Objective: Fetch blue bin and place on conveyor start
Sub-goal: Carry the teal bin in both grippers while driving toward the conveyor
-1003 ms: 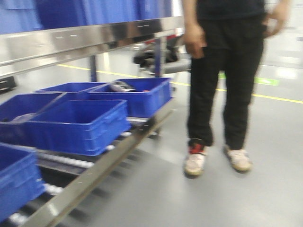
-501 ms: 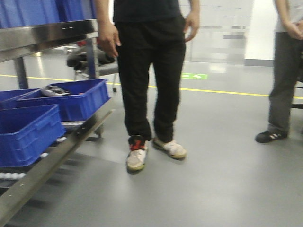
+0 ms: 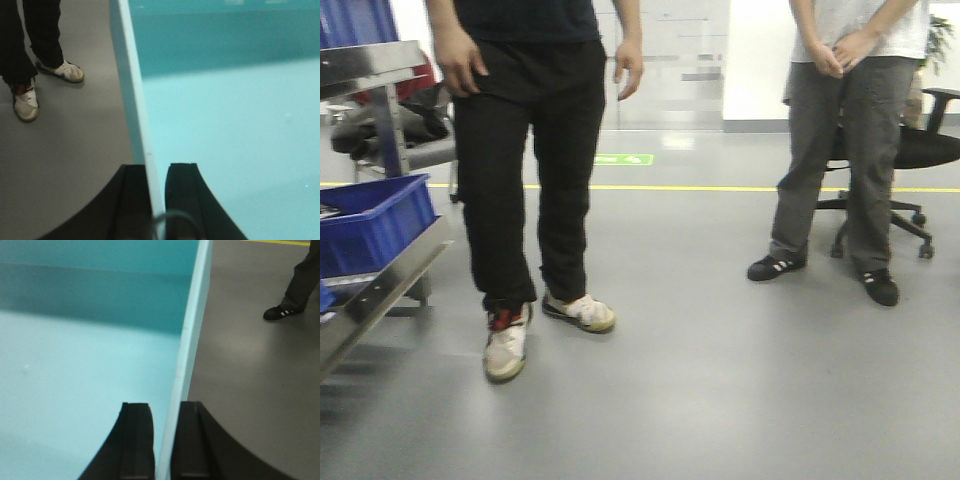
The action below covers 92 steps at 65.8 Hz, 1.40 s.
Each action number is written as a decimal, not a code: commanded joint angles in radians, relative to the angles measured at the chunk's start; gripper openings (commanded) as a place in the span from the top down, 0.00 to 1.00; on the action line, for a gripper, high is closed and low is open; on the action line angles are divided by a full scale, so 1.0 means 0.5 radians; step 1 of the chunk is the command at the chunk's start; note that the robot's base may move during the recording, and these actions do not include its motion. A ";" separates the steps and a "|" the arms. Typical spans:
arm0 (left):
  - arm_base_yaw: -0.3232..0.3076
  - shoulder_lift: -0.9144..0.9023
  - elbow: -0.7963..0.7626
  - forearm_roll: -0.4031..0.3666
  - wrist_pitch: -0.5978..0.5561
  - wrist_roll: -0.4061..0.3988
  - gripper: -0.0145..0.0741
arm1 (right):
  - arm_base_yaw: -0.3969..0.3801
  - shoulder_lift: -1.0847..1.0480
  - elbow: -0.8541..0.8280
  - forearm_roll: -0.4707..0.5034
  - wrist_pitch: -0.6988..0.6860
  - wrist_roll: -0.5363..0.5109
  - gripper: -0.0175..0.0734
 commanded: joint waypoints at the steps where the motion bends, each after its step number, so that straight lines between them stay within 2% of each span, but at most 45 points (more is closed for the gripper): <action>1: 0.009 -0.029 -0.017 0.094 -0.075 0.030 0.96 | -0.015 -0.029 -0.021 -0.063 -0.061 -0.048 0.97; 92: 0.009 -0.029 -0.017 0.099 -0.075 0.030 0.96 | -0.015 -0.029 -0.021 -0.063 -0.061 -0.048 0.97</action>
